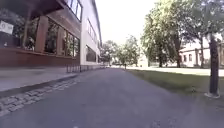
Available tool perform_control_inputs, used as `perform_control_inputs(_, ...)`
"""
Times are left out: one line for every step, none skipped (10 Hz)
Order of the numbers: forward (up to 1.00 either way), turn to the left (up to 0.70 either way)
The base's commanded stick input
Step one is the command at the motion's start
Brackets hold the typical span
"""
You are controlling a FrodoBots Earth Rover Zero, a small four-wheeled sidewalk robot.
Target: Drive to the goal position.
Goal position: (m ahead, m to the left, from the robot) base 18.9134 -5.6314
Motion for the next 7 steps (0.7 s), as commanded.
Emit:
perform_control_inputs(0.85,0.00)
perform_control_inputs(0.85,-0.01)
perform_control_inputs(0.85,-0.13)
perform_control_inputs(0.85,-0.24)
perform_control_inputs(0.85,-0.34)
perform_control_inputs(0.85,-0.34)
perform_control_inputs(0.85,-0.34)
